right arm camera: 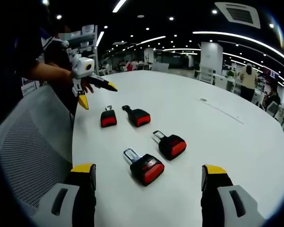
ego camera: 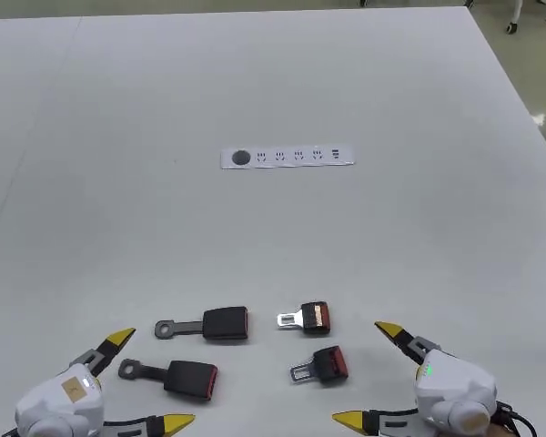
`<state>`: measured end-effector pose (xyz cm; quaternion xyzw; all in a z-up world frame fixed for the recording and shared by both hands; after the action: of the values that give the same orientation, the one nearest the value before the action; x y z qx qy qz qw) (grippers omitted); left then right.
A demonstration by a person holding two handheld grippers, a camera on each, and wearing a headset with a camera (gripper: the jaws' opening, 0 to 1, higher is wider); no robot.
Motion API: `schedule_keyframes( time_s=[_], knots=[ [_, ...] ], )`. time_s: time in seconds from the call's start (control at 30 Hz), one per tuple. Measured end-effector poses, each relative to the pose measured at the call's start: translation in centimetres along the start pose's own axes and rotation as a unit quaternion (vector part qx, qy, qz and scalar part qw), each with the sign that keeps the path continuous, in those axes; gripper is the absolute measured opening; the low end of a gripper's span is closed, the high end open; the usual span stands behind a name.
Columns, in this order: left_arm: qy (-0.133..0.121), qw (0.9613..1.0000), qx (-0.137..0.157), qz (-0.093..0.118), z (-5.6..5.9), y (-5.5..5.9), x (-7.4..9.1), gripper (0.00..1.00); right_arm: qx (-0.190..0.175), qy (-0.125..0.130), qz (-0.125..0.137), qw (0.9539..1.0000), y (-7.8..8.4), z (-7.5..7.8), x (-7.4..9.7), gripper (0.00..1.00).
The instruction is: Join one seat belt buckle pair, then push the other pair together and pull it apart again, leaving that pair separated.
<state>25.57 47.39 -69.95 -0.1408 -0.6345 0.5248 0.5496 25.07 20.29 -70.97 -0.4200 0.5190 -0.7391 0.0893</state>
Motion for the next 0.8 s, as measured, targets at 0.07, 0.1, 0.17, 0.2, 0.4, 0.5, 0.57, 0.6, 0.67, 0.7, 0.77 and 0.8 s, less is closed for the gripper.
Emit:
schedule_keyframes(
  time_s=[0.07, 0.1, 0.17, 0.2, 0.4, 0.5, 0.57, 0.6, 0.67, 0.7, 0.77, 0.8],
  knots=[
    [0.001, 1.0000, 0.000, 0.000, 0.04, -0.04, 0.00, 0.99, 0.002, 0.000, 0.000, 1.0000, -0.03, 0.03, 0.00, 0.94],
    [0.001, 1.0000, 0.000, 0.000, 0.05, -0.04, 0.00, 0.99, 0.002, 0.000, 0.000, 1.0000, -0.04, 0.04, 0.00, 0.94],
    [0.001, 1.0000, 0.000, 0.000, 0.03, -0.03, 0.01, 0.99, 0.003, 0.000, 0.001, 1.0000, -0.11, 0.07, -0.02, 0.94],
    [0.001, 1.0000, 0.000, 0.001, 0.07, -0.12, 0.02, 0.99, 0.003, 0.000, 0.001, 1.0000, -0.12, 0.07, -0.03, 0.93],
    [0.002, 1.0000, 0.000, 0.001, 0.31, -0.58, 0.07, 0.99, 0.006, 0.000, 0.001, 1.0000, -0.18, 0.15, -0.11, 0.93],
    [0.002, 1.0000, 0.000, 0.000, 0.45, -0.78, 0.08, 0.99, 0.007, 0.000, 0.001, 1.0000, -0.17, 0.17, -0.12, 0.93],
    [0.003, 1.0000, -0.001, 0.001, 0.57, -0.95, 0.08, 0.99, 0.007, 0.001, 0.001, 1.0000, -0.17, 0.25, -0.11, 0.93],
    [0.003, 1.0000, -0.001, 0.001, 0.60, -1.00, 0.07, 0.99, 0.007, 0.001, 0.002, 1.0000, -0.19, 0.28, -0.12, 0.93],
    [0.004, 1.0000, -0.001, 0.001, 0.58, -0.94, 0.04, 0.99, 0.008, 0.001, 0.002, 1.0000, -0.21, 0.32, -0.11, 0.93],
    [0.004, 1.0000, -0.001, 0.000, 0.51, -0.79, -0.01, 0.99, 0.009, 0.002, 0.002, 1.0000, -0.21, 0.33, -0.11, 0.93],
    [0.006, 1.0000, -0.002, -0.001, 0.37, -0.41, -0.13, 0.99, 0.009, 0.002, 0.002, 1.0000, -0.20, 0.37, -0.11, 0.93],
    [0.007, 1.0000, -0.002, -0.001, 0.29, -0.24, -0.17, 0.98, 0.009, 0.002, 0.002, 1.0000, -0.20, 0.38, -0.11, 0.93]
  ],
)
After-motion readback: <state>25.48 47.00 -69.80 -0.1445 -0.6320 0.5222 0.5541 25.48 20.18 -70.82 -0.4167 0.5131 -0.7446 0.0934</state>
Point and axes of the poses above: the centre of the closed fingertips' face, and the gripper's own axes: x roughly backward along the fingers, z roughly to its right, y roughly out of its underside, the point moved 1 cm from there along x, roughly backward along the fingers, and after that the axes turned 14 degrees about y, right-handed, at the moved point
